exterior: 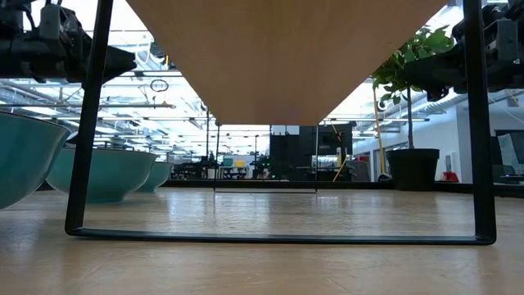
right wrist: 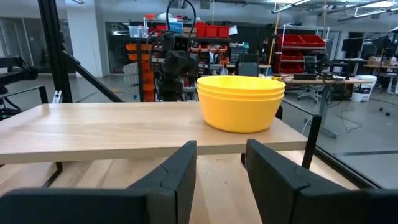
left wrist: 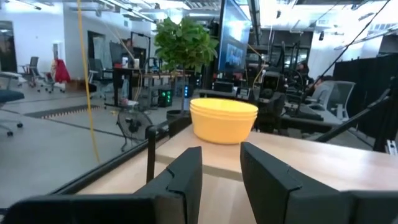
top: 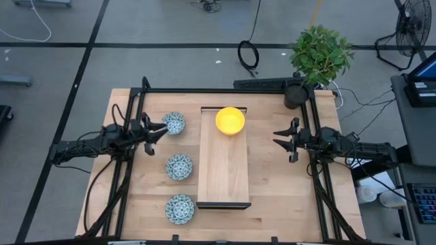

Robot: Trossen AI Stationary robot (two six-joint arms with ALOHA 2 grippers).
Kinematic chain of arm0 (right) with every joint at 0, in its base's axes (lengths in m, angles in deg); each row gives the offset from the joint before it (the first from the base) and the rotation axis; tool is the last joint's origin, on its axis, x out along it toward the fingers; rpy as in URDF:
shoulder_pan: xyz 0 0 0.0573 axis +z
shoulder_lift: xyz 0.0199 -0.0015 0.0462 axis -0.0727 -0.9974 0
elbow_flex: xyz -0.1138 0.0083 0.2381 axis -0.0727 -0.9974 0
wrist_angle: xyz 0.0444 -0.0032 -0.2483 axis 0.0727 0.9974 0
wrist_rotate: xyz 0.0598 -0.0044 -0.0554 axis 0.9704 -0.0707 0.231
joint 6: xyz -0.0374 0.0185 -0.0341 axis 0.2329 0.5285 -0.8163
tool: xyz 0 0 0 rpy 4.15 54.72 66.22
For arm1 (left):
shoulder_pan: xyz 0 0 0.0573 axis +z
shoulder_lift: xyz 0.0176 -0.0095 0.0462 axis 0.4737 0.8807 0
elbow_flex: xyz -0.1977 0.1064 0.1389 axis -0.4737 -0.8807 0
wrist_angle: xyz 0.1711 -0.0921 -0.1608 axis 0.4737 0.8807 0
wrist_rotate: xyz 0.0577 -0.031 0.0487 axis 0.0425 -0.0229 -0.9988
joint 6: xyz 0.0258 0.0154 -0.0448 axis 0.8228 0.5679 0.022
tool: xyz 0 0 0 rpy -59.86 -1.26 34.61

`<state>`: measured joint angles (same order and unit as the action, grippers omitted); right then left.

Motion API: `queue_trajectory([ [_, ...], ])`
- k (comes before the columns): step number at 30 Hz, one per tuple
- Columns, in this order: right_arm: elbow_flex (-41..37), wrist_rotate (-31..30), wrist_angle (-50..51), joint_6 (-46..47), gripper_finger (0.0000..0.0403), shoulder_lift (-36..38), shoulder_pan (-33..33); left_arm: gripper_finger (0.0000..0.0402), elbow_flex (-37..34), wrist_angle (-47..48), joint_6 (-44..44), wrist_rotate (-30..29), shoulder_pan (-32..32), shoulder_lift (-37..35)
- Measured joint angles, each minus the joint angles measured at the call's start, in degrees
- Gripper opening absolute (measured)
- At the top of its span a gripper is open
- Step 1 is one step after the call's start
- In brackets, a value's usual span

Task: Pick & Place Mini bowls
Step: Put the top blue patterned bowl on the shelf

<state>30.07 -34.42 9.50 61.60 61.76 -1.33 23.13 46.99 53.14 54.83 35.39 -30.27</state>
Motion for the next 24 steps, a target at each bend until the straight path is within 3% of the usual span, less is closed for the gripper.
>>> queue_trajectory([
  [4,0.0,0.0,0.0,0.0,0.0126,0.0,0.0,0.0113,0.0,0.0,1.1,-0.3,0.0,0.0],
  [7,0.0,0.0,0.0,0.0,0.0126,0.0,0.0,0.0113,0.8,1.2,-2.6,-9.3,0.2,0.1],
  [9,0.0,0.0,0.0,0.0,0.0126,0.0,0.0,0.0113,4.0,8.8,-9.1,-15.2,0.9,1.1],
  [11,0.0,0.0,0.0,0.0,0.0126,0.0,0.0,0.0113,8.1,20.1,-16.4,-17.1,2.3,3.3],
  [14,0.0,0.0,0.0,0.0,0.0126,0.0,0.0,0.0114,14.6,31.9,-26.7,-16.2,4.9,9.7],
  [18,0.0,0.0,0.0,0.0,0.0126,0.0,0.0,0.0122,23.9,40.3,-30.6,-9.6,9.2,21.9],
  [24,0.0,0.0,0.0,0.0,0.0126,0.0,0.0,0.0196,36.9,57.6,-30.6,-5.8,17.9,42.7],
])
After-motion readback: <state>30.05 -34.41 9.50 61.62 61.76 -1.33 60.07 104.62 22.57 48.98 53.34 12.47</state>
